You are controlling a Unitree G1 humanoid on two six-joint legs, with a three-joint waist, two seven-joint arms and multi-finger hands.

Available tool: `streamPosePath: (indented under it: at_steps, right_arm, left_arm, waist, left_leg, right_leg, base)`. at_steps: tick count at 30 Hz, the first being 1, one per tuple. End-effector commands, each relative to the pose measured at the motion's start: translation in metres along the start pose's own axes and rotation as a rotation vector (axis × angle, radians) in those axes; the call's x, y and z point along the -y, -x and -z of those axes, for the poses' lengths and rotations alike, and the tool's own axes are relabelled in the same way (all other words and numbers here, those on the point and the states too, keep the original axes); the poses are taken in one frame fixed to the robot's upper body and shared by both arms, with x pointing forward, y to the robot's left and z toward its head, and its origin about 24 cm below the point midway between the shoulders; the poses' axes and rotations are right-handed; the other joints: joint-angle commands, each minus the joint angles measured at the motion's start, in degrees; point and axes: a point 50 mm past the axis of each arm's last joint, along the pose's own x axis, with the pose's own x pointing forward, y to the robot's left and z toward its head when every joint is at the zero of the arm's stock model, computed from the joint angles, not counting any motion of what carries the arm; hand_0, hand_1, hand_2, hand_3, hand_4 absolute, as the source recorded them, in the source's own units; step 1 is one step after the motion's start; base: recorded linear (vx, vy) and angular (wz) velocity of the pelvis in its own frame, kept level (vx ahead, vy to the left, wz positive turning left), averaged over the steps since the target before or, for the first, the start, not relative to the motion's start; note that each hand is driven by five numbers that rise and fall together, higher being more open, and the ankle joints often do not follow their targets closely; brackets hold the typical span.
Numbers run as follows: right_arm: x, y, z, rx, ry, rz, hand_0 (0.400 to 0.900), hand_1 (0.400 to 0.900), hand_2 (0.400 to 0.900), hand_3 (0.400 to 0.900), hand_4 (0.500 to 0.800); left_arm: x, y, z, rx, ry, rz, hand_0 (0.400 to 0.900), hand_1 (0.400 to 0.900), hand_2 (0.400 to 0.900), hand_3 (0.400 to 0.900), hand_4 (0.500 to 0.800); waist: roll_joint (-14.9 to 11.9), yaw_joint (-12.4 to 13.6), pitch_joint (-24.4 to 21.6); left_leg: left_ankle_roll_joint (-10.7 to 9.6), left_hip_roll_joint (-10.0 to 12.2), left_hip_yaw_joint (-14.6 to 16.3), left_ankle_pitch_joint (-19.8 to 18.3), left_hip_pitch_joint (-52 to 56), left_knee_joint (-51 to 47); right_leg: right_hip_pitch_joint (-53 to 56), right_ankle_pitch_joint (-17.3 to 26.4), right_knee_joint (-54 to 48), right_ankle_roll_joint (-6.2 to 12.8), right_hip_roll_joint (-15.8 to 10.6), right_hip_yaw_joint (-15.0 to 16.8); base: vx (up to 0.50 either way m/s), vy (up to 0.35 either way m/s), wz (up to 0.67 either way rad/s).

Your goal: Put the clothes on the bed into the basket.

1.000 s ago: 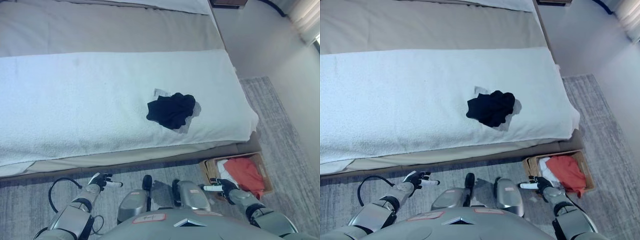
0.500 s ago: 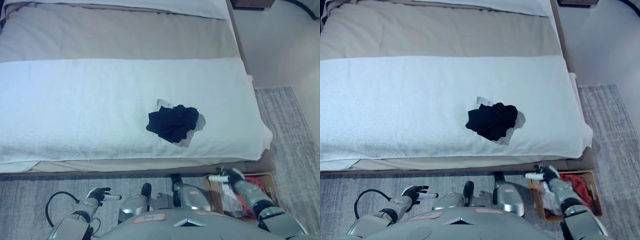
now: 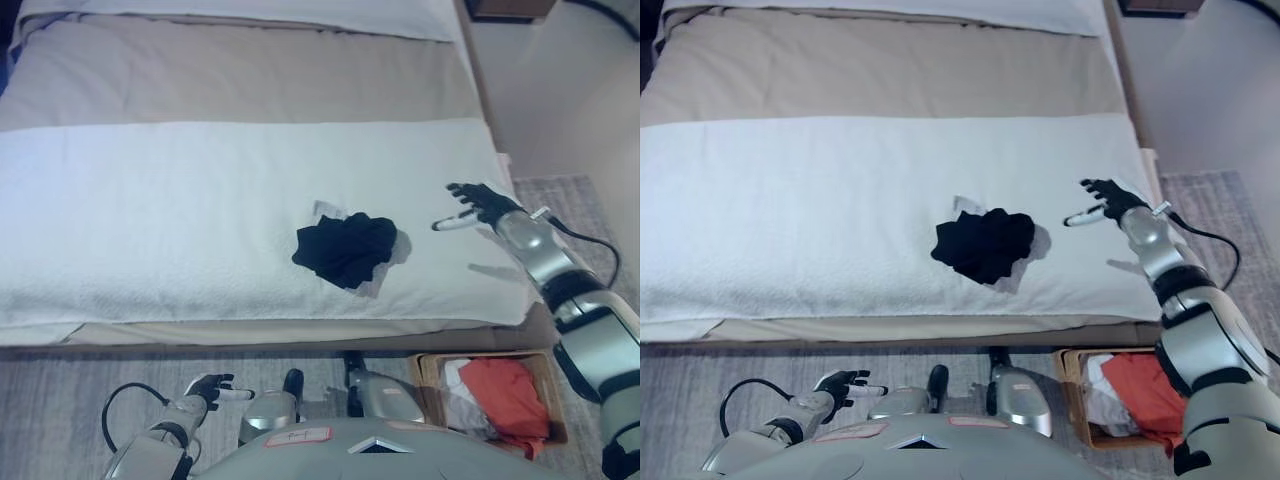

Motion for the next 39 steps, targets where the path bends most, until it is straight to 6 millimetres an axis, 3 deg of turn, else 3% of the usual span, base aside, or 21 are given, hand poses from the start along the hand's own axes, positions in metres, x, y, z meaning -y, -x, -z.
streamPosePath:
  at_steps: [1,6,18,29,37,38,39]
  right_arm:
    - [0.046,-0.008,-0.065,0.126,-0.022,0.152,0.9,0.9,0.9,0.9,0.8]
    - [0.034,-0.013,-0.077,0.133,-0.098,0.137,0.9,0.9,0.9,0.9,0.8]
    - [0.017,-0.016,-0.061,0.074,-0.285,0.123,0.9,0.9,0.9,0.9,0.8]
    - [0.025,-0.013,-0.035,-0.019,-0.308,0.15,0.9,0.9,0.9,0.9,0.8]
    - [0.038,-0.009,-0.024,-0.048,-0.298,0.182,0.9,0.9,0.9,0.9,0.8]
    - [0.039,-0.008,-0.021,-0.054,-0.303,0.186,0.649,0.649,0.649,0.649,0.649]
    - [0.04,-0.008,-0.019,-0.06,-0.302,0.189,0.506,0.506,0.506,0.506,0.564]
  left_arm:
    - [-0.022,0.002,0.002,-0.02,0.011,-0.076,0.9,0.9,0.9,0.9,0.8]
    - [-0.028,0.001,-0.014,0.032,0.015,-0.093,0.9,0.9,0.9,0.9,0.8]
    - [-0.031,0.001,-0.037,0.102,-0.001,-0.107,0.9,0.9,0.9,0.9,0.8]
    - [-0.019,0.001,-0.039,0.134,-0.037,-0.06,0.9,0.9,0.9,0.9,0.8]
    - [-0.009,0.001,-0.041,0.163,-0.051,-0.026,0.9,0.9,0.9,0.9,0.8]
    - [-0.008,0.001,-0.04,0.162,-0.051,-0.022,0.9,0.9,0.9,0.9,0.8]
    - [-0.007,0.001,-0.04,0.164,-0.054,-0.017,0.9,0.9,0.9,0.9,0.8]
  waist:
    - [0.4,2.3,3.1]
    - [1.8,3.5,5.1]
    - [7.2,6.0,8.4]
    - [14.4,7.3,10.2]
    - [17.9,7.8,11.5]
    - [18.1,7.8,11.6]
    - [18.4,7.9,11.8]
  left_leg:
    - [-1.7,0.1,0.9,1.9,-2.6,-2.9]
    - [-2.1,-0.6,-1.2,3.1,-5.2,-2.5]
    - [-2.1,-2.5,-4.7,5.2,-9.3,-2.0]
    - [-1.8,-4.5,-4.9,5.8,-10.6,-0.9]
    - [-1.8,-5.0,-4.8,6.6,-11.1,-1.2]
    - [-1.8,-5.1,-4.9,6.8,-11.1,-1.3]
    - [-1.9,-5.1,-4.9,7.0,-11.1,-1.4]
  right_leg:
    - [2.4,-7.9,3.2,3.06,-1.9,-0.3]
    - [1.1,-8.2,4.1,2.73,-2.3,-2.3]
    - [-2.1,-9.2,6.7,2.63,-3.9,-5.6]
    - [-3.1,-10.2,8.5,2.88,-5.7,-5.7]
    - [-3.7,-10.2,8.7,3.05,-6.4,-5.7]
    - [-3.7,-10.2,8.7,3.05,-6.5,-5.7]
    - [-3.7,-10.3,8.7,3.01,-6.5,-5.8]
  base:
    - [-0.06,-0.048,0.35]
    - [-0.06,-0.037,0.37]
    - [-0.02,-0.004,0.24]
    - [-0.01,0.015,0.06]
    - [-0.01,0.005,0.03]
    - [-0.02,0.001,0.07]
    - [-0.02,-0.003,0.09]
